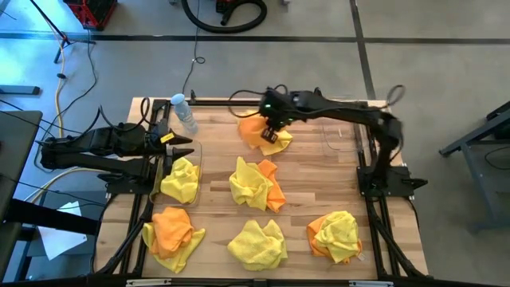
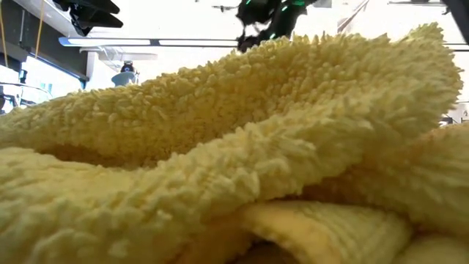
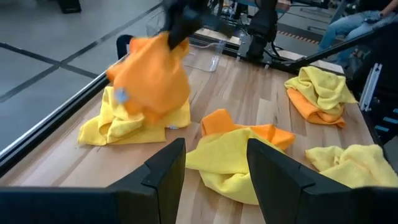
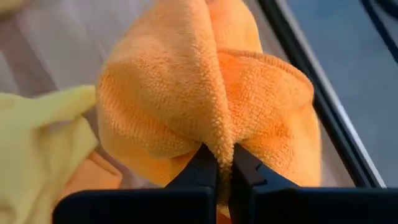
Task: Sort microfiber towel by color & place in baskets
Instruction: Put the orange microfiber cloth into the right transparent bin
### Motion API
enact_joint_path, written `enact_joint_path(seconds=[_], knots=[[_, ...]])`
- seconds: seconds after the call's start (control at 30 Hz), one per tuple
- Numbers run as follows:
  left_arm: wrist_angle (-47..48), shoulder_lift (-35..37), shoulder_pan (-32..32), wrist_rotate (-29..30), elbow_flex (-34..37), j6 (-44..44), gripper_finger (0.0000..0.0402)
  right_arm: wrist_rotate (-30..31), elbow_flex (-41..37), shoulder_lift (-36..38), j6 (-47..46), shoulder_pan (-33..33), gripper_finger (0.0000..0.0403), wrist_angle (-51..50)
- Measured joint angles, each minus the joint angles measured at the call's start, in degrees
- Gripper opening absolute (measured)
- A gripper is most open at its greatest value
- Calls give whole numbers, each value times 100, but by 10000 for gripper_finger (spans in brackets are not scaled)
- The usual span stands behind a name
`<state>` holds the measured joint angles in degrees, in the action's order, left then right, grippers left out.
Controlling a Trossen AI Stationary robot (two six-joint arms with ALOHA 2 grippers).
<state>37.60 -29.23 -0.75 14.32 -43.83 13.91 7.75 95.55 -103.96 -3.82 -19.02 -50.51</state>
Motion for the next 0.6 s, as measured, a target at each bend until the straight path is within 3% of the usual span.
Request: enact_joint_path(seconds=[0.2, 0.37, 0.6], knots=[[-15, 0, 0, 129, 0, 2, 161, 153, -1561, 1636, -602, 6, 1, 675], [-22, 0, -1, 151, 0, 2, 161, 752, -2390, 3002, -1076, 6, 1, 776], [-48, -11, 0, 493, 0, 101, 161, 1847, -2706, 4488, -1958, -45, 0, -546]])
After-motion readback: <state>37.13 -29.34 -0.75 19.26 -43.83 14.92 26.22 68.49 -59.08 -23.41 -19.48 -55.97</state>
